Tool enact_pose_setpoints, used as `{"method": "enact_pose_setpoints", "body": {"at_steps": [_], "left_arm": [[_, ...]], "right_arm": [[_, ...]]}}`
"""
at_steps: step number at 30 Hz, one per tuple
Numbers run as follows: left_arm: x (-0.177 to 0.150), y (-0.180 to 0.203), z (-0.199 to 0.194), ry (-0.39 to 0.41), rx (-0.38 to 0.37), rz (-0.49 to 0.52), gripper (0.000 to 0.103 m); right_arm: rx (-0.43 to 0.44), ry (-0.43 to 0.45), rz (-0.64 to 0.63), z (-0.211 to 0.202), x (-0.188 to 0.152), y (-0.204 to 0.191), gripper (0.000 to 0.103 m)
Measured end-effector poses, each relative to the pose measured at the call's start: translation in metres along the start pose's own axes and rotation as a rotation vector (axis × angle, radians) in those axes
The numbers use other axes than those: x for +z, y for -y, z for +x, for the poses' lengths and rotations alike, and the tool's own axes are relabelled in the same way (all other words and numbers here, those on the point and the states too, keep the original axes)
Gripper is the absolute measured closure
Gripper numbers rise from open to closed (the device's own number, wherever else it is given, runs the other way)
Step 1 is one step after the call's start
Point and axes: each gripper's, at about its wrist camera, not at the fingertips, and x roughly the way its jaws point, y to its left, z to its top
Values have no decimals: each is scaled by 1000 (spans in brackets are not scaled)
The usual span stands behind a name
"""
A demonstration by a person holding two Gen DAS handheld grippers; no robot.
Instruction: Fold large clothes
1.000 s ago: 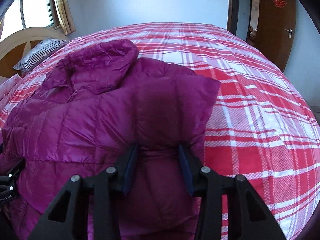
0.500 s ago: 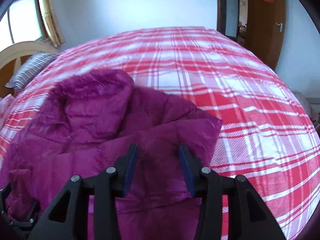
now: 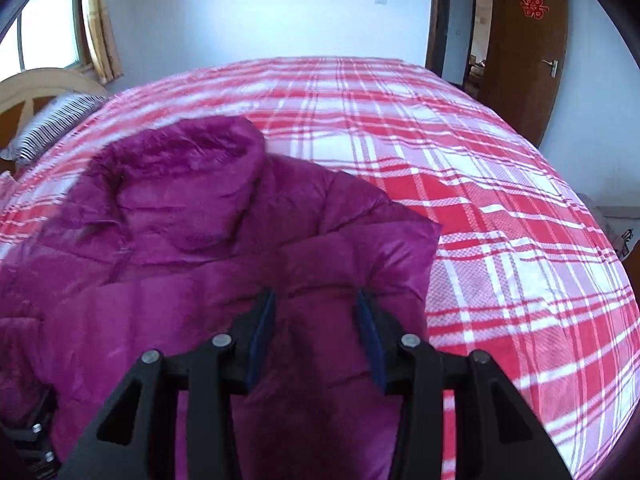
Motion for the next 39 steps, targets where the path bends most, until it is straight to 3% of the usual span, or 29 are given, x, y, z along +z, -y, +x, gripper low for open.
{"method": "enact_pose_setpoints", "body": {"at_steps": [3,8,22,31,39], "left_arm": [[0,0,0,0,1,0,1],[0,0,0,0,0,0,1],[0,2,-2,4,16,14,1],[4,-5,-4,-18,-23,-1,1],[-8,-57,-68,84,-33,-4,1]], "right_arm": [[96,-1,-26,-21,-15,-18,53],[143,-38,-105,-15,-36,-49,52],[65,-36,-171,2,-50,-66,48],[39,-30,-190,4,-52,-70,48],[42,-27,-186,4,-52,-69,48]]}}
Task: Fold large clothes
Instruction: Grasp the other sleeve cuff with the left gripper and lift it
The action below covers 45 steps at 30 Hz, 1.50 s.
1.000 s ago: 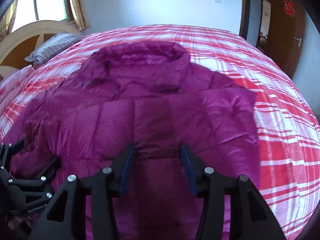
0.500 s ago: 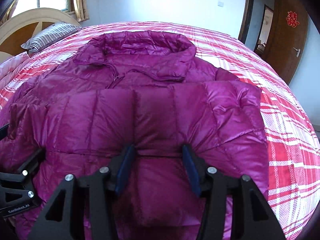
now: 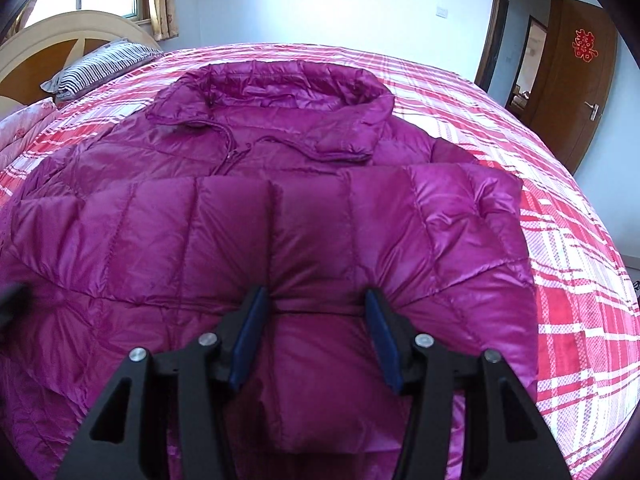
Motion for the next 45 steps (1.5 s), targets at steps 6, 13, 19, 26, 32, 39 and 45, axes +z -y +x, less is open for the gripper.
{"method": "enact_pose_setpoints", "body": {"at_steps": [6,13,19,26,32,39,45], "left_arm": [[-54,-121,-33,-16,156,-72,1],[-108,-227,-48,-64,174,-323,1],[-118,-212,-28,-135,107,-376,69],[-91,-218,-60,-33,187,-330,84],[-26,-217,-97,120,179,-292,85],[56,-170,-139,292,87,-198,86],[104,-72,-152,370,-65,9,86]], "right_arm": [[-6,3,-4,-1,-1,-1,48],[-23,8,-17,-2,-1,-2,48],[-33,12,-22,-3,-1,-4,48],[-34,16,-21,-4,-1,-3,48],[-33,17,-20,-4,-2,-3,48],[-31,20,-17,-4,-2,-2,48],[-34,23,-18,-4,-2,-1,48]]}}
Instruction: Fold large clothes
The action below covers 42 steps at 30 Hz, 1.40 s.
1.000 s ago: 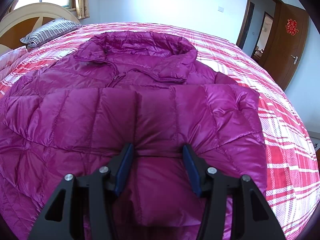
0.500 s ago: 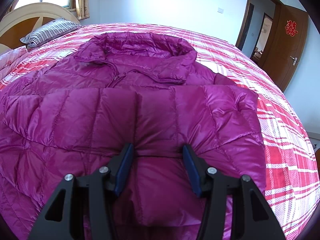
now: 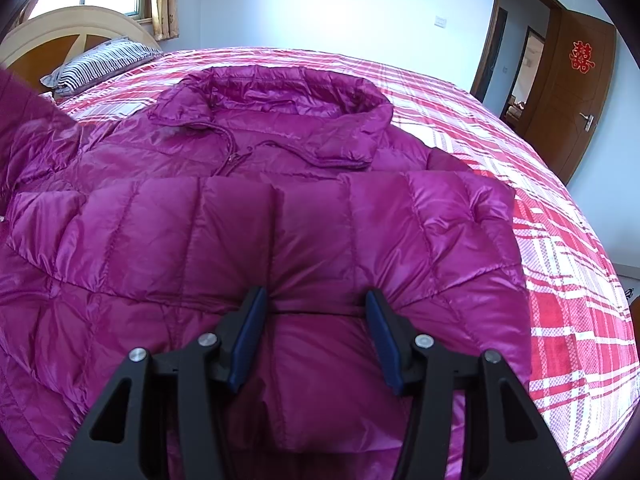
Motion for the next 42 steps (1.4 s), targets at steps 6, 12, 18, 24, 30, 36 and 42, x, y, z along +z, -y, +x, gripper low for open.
{"method": "enact_pose_setpoints", "body": {"at_steps": [6,12,18,24,30,36,42], "left_arm": [[-25,86,43,-86,-140,106,86],[-72,134,91,-196,-186,123,86],[-86,164,120,-244,-157,135,80],[-55,169,79,-31,-139,132,19],[-65,120,111,-76,67,107,11],[-142,87,199,-389,217,118,11],[-146,88,204,-401,218,122,11]], "right_arm": [[23,5,20,-1,-1,4,47],[48,9,47,-2,-1,7,47],[73,15,67,-2,-1,11,46],[78,15,72,-2,-1,12,46],[81,16,75,-2,-1,11,46],[100,23,93,-4,-2,15,46],[128,144,305,-41,-9,60,50]]}}
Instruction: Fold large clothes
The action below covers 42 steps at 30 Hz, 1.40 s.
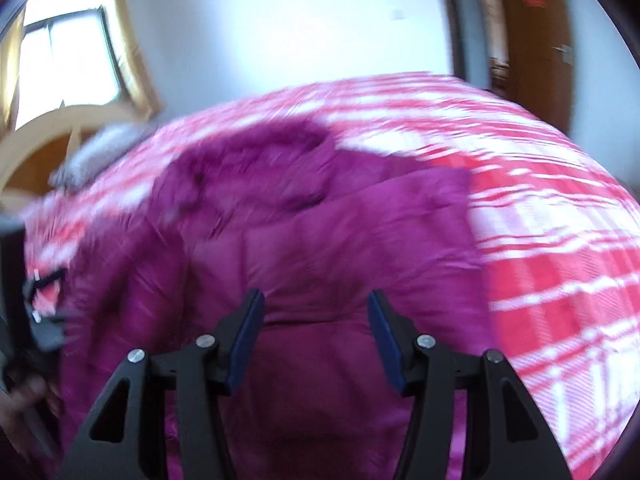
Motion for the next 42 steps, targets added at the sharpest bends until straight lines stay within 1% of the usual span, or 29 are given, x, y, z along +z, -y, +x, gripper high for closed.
{"method": "enact_pose_setpoints", "body": {"at_steps": [1,2,4,5,6,7,8,9,10,11,13,14,16,18,20,23,24,27,28,29,31,32,34,35,37,40,42], "left_arm": [[0,2,2,-4,3,4,11],[1,5,5,-7,5,7,11],[1,7,1,-7,2,6,11],[2,5,1,-6,-9,-5,11],[0,0,1,-2,-27,-26,11],[0,-8,-2,3,-47,-56,11],[0,-20,-5,12,-60,-98,11],[-2,-31,-9,23,-56,-130,11],[-2,-43,-14,37,-36,-158,11],[-3,-60,-19,63,0,-188,11],[-1,-80,-24,88,51,-219,11],[1,-88,-27,101,76,-235,11],[9,-101,-31,121,82,-260,11],[20,-100,-35,127,50,-249,11],[27,-89,-38,139,9,-231,11],[33,-65,-30,131,-100,-189,11],[33,-55,-26,125,-114,-168,11],[28,-24,-9,87,-142,-83,11],[24,-15,1,57,-132,-43,11],[19,-9,12,27,-98,-26,11],[15,-10,22,-11,-127,-46,11],[15,-14,25,-27,-149,-61,10],[14,-16,31,-54,-168,-83,7],[14,-20,33,-63,-183,-105,7],[14,-28,24,-26,-157,-147,7],[18,-38,-3,98,-146,-176,7],[27,-40,-20,188,-125,-163,7]], "right_arm": [[-8,34,4,-15,4,-1,53],[2,61,0,-28,8,-5,53],[68,115,-31,-56,20,-27,54],[113,123,-58,-65,25,-42,55],[163,113,-86,-68,28,-57,55],[226,72,-113,-63,31,-74,56],[267,29,-125,-53,30,-85,61],[277,0,-134,-43,28,-92,62],[269,-32,-147,-30,24,-97,63],[251,-69,-156,-15,19,-99,63],[215,-125,-163,9,8,-97,63],[194,-140,-178,18,1,-96,63],[178,-144,-210,24,-13,-92,63],[182,-137,-207,24,-18,-90,63],[183,-144,-201,25,-18,-87,63],[162,-124,-188,23,-17,-85,65],[145,-105,-185,19,-18,-84,65],[127,-67,-161,9,-20,-79,65],[124,-70,-156,7,-22,-77,65],[128,-80,-155,10,-21,-76,65],[136,-97,-153,13,-22,-76,65],[138,-104,-151,14,-22,-75,65],[129,-114,-158,17,-22,-76,65],[123,-116,-164,18,-23,-77,65],[120,-120,-166,20,-24,-78,65],[123,-126,-162,23,-23,-77,64],[118,-122,-168,24,-23,-77,64]]}}
